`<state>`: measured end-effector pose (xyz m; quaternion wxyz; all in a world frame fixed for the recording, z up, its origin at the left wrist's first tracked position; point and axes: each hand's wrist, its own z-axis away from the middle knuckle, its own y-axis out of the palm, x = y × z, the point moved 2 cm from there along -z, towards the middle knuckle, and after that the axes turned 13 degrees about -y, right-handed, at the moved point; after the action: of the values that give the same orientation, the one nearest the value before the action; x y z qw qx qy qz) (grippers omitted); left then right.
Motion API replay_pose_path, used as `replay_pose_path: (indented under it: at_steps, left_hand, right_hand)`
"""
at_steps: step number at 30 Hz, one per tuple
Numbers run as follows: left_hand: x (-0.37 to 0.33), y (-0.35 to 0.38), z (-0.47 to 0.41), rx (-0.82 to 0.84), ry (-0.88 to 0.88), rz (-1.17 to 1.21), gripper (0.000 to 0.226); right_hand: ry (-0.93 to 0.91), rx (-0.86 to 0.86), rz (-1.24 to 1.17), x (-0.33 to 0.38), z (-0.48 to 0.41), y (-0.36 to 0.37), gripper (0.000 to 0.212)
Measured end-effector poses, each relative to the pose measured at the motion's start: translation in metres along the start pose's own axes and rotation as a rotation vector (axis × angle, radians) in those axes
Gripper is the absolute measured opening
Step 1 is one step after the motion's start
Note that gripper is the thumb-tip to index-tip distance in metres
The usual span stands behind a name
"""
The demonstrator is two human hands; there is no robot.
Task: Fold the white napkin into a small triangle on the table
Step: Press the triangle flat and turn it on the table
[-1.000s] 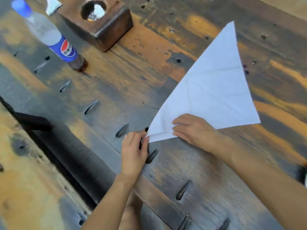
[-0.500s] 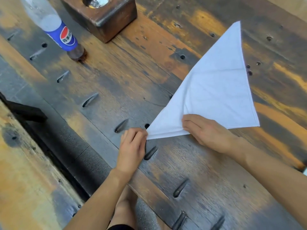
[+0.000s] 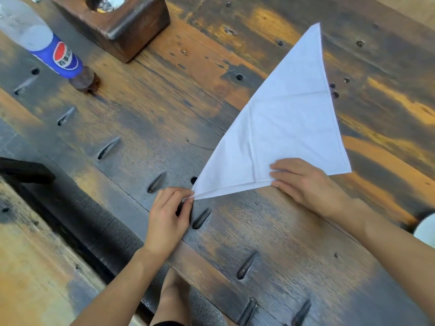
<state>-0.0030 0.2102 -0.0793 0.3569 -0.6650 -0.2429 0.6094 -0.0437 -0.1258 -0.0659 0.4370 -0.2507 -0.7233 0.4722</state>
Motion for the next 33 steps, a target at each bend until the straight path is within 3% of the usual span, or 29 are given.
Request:
replay_pose_path:
  at_steps: [6, 13, 16, 19, 22, 24, 27, 28, 30, 33]
  left_hand:
    - [-0.001, -0.002, -0.001, 0.005, -0.032, 0.022, 0.015]
    - [-0.006, -0.005, -0.006, 0.055, -0.091, 0.026, 0.015]
    - [-0.008, -0.007, -0.009, 0.086, -0.1, 0.014, 0.015]
    - [-0.008, -0.009, -0.01, 0.103, -0.066, 0.009, 0.015]
    - [-0.007, -0.01, -0.011, 0.101, -0.014, -0.007, 0.014]
    - [-0.005, -0.011, -0.014, 0.098, 0.018, -0.034, 0.013]
    - [-0.001, -0.014, -0.018, 0.109, 0.06, -0.066, 0.004]
    - [-0.001, -0.015, -0.02, 0.122, 0.077, -0.075, 0.008]
    - [0.0, -0.014, -0.022, 0.149, 0.105, -0.085, 0.012]
    - [0.001, -0.014, -0.023, 0.163, 0.12, -0.097, 0.012]
  right_hand:
    - [-0.079, 0.027, 0.037, -0.025, 0.02, -0.006, 0.017]
    - [-0.088, 0.088, 0.144, -0.043, 0.042, -0.029, 0.033]
    - [-0.077, 0.109, 0.157, -0.043, 0.04, -0.032, 0.02]
    - [-0.067, 0.096, 0.145, -0.046, 0.042, -0.038, 0.024]
    - [-0.051, 0.175, 0.103, -0.048, 0.05, -0.039, 0.044]
    - [-0.05, 0.242, 0.108, -0.05, 0.057, -0.041, 0.032]
    - [-0.011, 0.245, 0.121, -0.057, 0.064, -0.052, 0.055]
    - [-0.023, 0.244, 0.121, -0.057, 0.064, -0.055, 0.055]
    - [-0.119, 0.215, 0.173, -0.051, 0.062, -0.055, 0.028]
    - [-0.118, 0.165, 0.168, -0.037, 0.055, -0.052, 0.048]
